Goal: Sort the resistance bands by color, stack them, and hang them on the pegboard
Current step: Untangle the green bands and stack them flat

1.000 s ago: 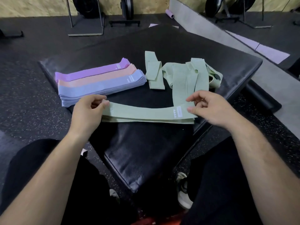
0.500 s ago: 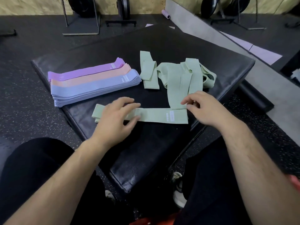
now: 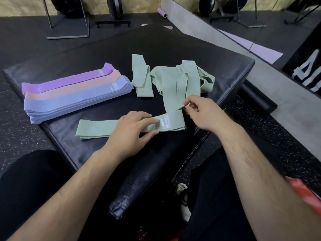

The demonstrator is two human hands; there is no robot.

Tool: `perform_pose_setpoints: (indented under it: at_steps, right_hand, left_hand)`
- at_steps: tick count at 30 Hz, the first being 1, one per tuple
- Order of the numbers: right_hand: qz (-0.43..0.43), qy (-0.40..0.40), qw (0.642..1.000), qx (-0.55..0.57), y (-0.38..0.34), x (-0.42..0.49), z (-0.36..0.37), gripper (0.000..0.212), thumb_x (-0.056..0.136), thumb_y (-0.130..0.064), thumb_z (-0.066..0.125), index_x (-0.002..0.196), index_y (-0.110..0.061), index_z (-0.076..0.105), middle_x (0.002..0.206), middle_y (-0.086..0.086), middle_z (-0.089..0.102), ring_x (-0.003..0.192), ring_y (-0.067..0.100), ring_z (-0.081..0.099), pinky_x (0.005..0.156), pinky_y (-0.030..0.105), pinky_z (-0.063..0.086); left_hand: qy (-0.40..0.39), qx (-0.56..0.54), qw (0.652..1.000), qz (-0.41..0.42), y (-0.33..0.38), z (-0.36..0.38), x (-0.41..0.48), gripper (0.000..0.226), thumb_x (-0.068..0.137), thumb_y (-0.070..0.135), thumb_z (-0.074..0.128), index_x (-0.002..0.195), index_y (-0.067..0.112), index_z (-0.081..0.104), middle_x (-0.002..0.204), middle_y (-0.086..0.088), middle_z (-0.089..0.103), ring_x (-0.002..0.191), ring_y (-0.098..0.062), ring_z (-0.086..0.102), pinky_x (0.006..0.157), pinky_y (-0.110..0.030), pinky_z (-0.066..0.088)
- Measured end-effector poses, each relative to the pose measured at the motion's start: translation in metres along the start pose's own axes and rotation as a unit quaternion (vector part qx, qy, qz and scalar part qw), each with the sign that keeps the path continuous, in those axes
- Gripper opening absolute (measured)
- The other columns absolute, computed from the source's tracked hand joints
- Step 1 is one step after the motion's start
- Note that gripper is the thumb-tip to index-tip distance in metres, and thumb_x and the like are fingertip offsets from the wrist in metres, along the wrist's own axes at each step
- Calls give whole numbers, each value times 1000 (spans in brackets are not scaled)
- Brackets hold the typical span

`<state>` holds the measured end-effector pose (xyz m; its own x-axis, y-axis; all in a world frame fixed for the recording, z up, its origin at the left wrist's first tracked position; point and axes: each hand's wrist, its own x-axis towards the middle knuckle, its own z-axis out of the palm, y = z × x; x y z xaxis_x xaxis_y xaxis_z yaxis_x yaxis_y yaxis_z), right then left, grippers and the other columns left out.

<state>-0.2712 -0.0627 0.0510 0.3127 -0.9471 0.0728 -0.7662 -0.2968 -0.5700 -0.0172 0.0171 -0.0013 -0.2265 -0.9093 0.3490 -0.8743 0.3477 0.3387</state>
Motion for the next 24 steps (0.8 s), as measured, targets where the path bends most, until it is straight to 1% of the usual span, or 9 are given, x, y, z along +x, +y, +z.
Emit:
perform_pose_setpoints:
  at_steps: [2, 5, 8, 10, 12, 13, 16, 20, 24]
  right_hand:
    - [7, -14, 1000, 0, 1, 1, 1, 11, 100, -25, 52, 103, -31, 61, 90, -10, 65, 82, 15, 66, 80, 42, 57]
    - [21, -16, 1000, 12, 0, 2, 0, 21, 99, -18, 48, 101, -33, 62, 92, -9, 67, 82, 17, 68, 79, 42, 58]
    - [35, 10, 998, 48, -5, 3, -3, 25, 97, -18, 47, 102, -35, 65, 96, -10, 67, 75, 11, 61, 71, 32, 53]
    - [40, 7, 996, 77, -9, 2, -4, 25, 93, -19, 51, 104, -34, 68, 88, -13, 61, 68, 6, 54, 66, 24, 45]
    - [40, -9, 996, 79, -13, 0, -3, 27, 89, -17, 55, 105, -33, 69, 79, -14, 57, 64, 5, 51, 64, 21, 43]
    - [36, -15, 997, 73, -14, -1, -2, 28, 88, -15, 56, 105, -32, 70, 80, -14, 57, 63, 5, 51, 65, 21, 45]
    - [38, -45, 995, 81, -13, 0, -3, 32, 83, -11, 61, 106, -31, 71, 99, -11, 62, 69, 7, 53, 72, 23, 51]
    - [34, -131, 990, 37, -4, -2, -8, 42, 80, -11, 70, 115, -35, 67, 110, -14, 53, 92, 7, 57, 82, 19, 46]
    - [-1, -56, 998, 21, -2, -2, -6, 19, 92, -15, 70, 95, -34, 69, 103, -12, 57, 89, 9, 59, 86, 20, 46]
  left_hand:
    - [4, 9, 1000, -2, 1, 1, 0, 42, 92, 58, 52, 124, 37, 68, 123, 12, 62, 117, -17, 53, 95, -40, 44]
    - [2, 26, 1000, 1, 2, 2, -1, 36, 94, 52, 54, 126, 42, 65, 124, 13, 58, 118, -15, 49, 96, -33, 34]
    - [0, 34, 999, -10, 6, 4, -2, 37, 94, 53, 48, 126, 44, 64, 126, 14, 56, 119, -14, 46, 97, -29, 26]
    - [3, 36, 999, -20, 10, 6, -1, 40, 93, 56, 44, 124, 44, 65, 125, 14, 56, 118, -15, 47, 96, -29, 27]
    - [4, 37, 999, -26, 13, 6, 0, 41, 93, 56, 42, 124, 43, 66, 123, 14, 56, 118, -17, 48, 94, -30, 28]
    - [4, 39, 999, -28, 13, 7, 0, 42, 93, 56, 42, 124, 43, 66, 123, 14, 56, 118, -18, 48, 94, -31, 29]
    - [-2, 45, 998, -32, 14, 6, 0, 42, 94, 57, 40, 124, 43, 66, 125, 12, 56, 119, -19, 48, 96, -33, 31]
    - [-5, 46, 998, -34, 14, 6, -2, 42, 95, 57, 41, 126, 43, 65, 127, 11, 56, 120, -20, 48, 98, -35, 32]
    - [-7, 47, 998, -29, 13, 6, -2, 42, 95, 56, 39, 126, 43, 65, 128, 10, 56, 121, -20, 47, 97, -34, 31]
